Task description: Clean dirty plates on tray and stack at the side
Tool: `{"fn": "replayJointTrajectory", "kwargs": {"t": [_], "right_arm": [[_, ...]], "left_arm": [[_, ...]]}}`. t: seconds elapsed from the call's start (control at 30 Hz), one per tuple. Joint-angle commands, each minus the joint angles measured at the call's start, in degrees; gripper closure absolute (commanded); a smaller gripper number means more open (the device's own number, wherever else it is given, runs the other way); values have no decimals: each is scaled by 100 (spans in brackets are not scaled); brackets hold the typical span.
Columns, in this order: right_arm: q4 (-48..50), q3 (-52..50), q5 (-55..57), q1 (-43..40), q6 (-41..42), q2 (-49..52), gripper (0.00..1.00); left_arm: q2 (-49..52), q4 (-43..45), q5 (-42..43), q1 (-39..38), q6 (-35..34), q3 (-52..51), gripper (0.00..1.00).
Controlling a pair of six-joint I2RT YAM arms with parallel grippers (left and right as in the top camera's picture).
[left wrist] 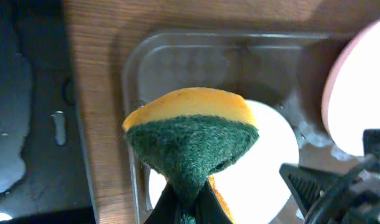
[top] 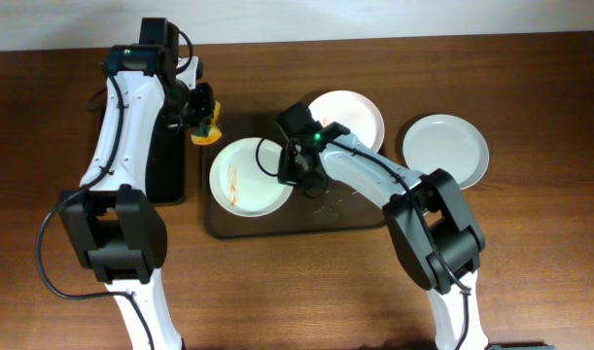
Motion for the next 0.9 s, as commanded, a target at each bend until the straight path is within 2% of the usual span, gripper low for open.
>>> {"fn": "replayJointTrajectory", "kwargs": {"t": [0.0,0.13,0.27,0.37,0.43,0.53,0.6,0.67,0.73,0.8,0.87], "right_arm": [[-4,42,-116,-59,-11,181,96],[-2,42,-114,-59,-13,184,96],[33,42,-114,-59,-35,184,96],[35,42,-118,-59,-79,184,96],[35,42,-118,-59,-79,184,96],[35,42,-120,-59,-98,184,96],[33,42,-120,-59,-98,184,96],[33,42,-120,-59,-98,184,96],[31,42,-138,-59,-118,184,96],[31,42,-138,-59,-118,184,96],[35,42,-136,-59,-118,184,96]], "left_arm": [[-90,-85,319,-168,503,-125,100],[-90,326,323,-201,514,-881,100],[-90,1392,323,-264,695,-2157,100],[-90,1832,321,-391,697,-2761,99],[-90,1858,286,-474,743,-3012,99],[-92,1414,439,-597,763,-3082,100],[-92,1019,1349,-601,1193,-3080,100],[-92,949,1622,-590,1456,-3080,100],[-90,1351,990,-540,1381,-3080,99],[-87,1926,-13,-448,892,-3082,99],[-81,2590,-914,-431,793,-3112,99]]}}
